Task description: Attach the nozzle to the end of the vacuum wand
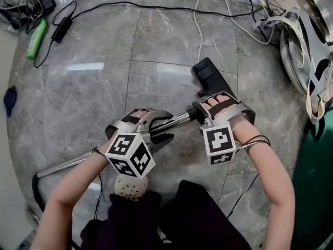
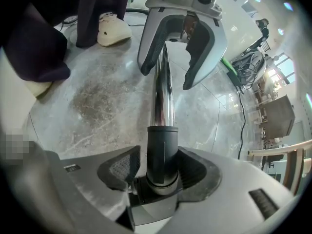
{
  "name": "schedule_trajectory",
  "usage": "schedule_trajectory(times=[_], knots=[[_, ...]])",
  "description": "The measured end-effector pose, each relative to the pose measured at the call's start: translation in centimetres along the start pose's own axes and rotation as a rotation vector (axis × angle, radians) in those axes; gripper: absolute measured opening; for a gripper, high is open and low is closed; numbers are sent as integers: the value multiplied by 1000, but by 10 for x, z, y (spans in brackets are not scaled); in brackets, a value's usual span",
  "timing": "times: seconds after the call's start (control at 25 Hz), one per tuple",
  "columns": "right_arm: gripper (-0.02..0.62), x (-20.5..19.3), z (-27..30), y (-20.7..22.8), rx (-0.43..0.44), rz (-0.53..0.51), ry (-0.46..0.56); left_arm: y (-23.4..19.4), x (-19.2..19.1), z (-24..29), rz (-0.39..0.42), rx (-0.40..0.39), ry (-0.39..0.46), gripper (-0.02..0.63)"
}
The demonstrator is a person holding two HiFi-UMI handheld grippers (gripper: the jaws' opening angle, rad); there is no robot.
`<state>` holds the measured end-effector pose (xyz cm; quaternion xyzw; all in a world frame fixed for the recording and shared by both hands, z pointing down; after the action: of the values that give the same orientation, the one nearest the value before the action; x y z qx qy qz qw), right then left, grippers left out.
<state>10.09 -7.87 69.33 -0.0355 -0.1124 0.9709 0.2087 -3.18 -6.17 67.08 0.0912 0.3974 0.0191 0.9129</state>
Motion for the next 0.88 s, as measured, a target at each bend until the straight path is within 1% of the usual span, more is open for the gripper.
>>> schedule_trajectory(times=[0.12,0.2,0.28,0.4,0.52,0.6,0.68,0.76,0.8,0.88], knots=[[219,-2,-11,-1,-19,21,12,0,3,-4,-65,-36,30,216],[219,-6,-21,-1,-41,42,22,-3,6,-11,-115,-40,55,216],[219,-9,-35,0,-62,127,83,-8,9,-17,-156,-32,81,216],[219,-13,-60,0,-132,323,223,-15,14,-24,-194,-14,117,216],[219,-22,-81,-4,-234,490,303,-24,22,-30,-227,32,160,216],[218,-27,-92,-7,-278,624,363,-30,27,-33,-257,59,192,215],[218,-35,-102,-11,-323,791,464,-36,31,-36,-298,88,225,215],[211,-45,-110,-17,-408,996,607,-43,35,-38,-348,142,258,205],[179,-50,-113,-21,-463,1104,683,-46,35,-38,-380,175,280,171],[83,-60,-117,-32,-588,1303,811,-50,34,-39,-461,237,340,68]])
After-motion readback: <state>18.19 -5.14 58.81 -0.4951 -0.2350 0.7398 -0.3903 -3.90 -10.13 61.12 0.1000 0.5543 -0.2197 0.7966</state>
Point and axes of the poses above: the fingertips, and each gripper's own axes: z forward along the fingers, y to its right, x out of its top, the point moved 8 cm from there along -z, backward along the fingers, and after that the axes turned 5 degrees about x, right-handed, at the moved point
